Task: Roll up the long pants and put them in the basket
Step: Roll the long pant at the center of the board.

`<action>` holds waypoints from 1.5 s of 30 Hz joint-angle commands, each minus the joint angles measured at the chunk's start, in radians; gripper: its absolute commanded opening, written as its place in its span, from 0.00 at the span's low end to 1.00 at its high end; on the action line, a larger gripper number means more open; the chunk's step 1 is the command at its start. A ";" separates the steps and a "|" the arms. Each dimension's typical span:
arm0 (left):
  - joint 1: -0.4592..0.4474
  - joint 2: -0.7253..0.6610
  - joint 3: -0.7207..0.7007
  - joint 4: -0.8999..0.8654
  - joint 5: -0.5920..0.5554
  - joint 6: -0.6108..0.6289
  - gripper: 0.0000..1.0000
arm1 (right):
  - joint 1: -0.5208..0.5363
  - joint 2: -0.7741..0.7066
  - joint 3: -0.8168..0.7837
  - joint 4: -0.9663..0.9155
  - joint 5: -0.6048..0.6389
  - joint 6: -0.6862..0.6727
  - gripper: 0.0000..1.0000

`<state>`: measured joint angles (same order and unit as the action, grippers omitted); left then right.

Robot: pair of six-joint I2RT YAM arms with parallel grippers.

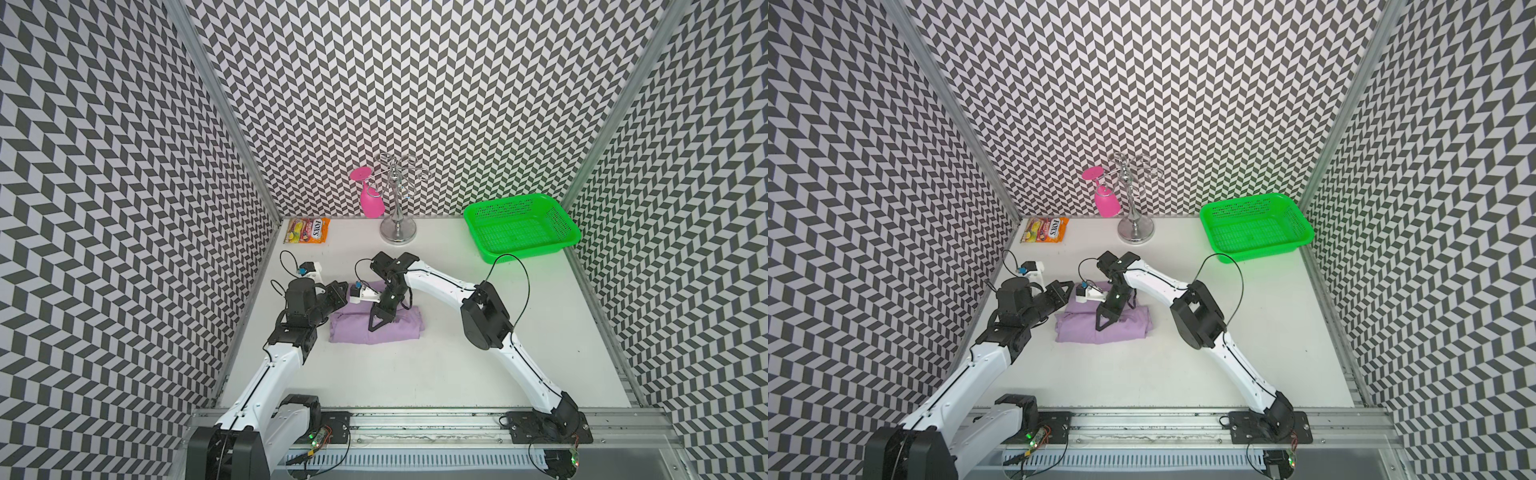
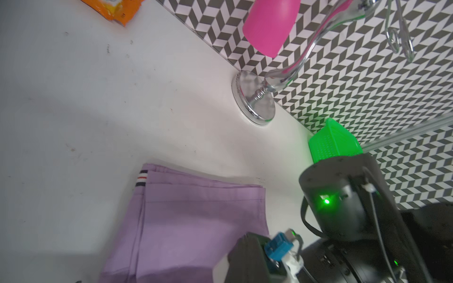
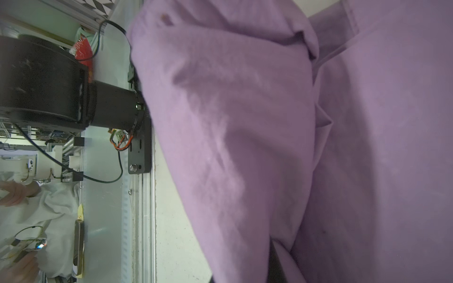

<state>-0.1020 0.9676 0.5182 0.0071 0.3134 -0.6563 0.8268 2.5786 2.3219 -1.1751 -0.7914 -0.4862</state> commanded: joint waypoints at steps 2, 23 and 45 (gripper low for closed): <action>-0.046 -0.013 -0.020 0.020 0.012 -0.005 0.00 | -0.027 0.081 0.046 0.033 -0.011 0.022 0.00; -0.129 0.343 -0.066 0.206 -0.153 -0.009 0.00 | -0.089 0.136 0.014 0.139 -0.129 0.062 0.04; -0.024 0.534 -0.092 0.305 -0.135 0.021 0.00 | 0.258 -0.942 -1.441 1.528 0.783 -0.174 0.96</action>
<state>-0.1482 1.4734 0.4362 0.3698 0.1970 -0.6682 1.0229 1.5776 1.0122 0.0185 -0.2398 -0.5114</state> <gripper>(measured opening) 0.039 0.957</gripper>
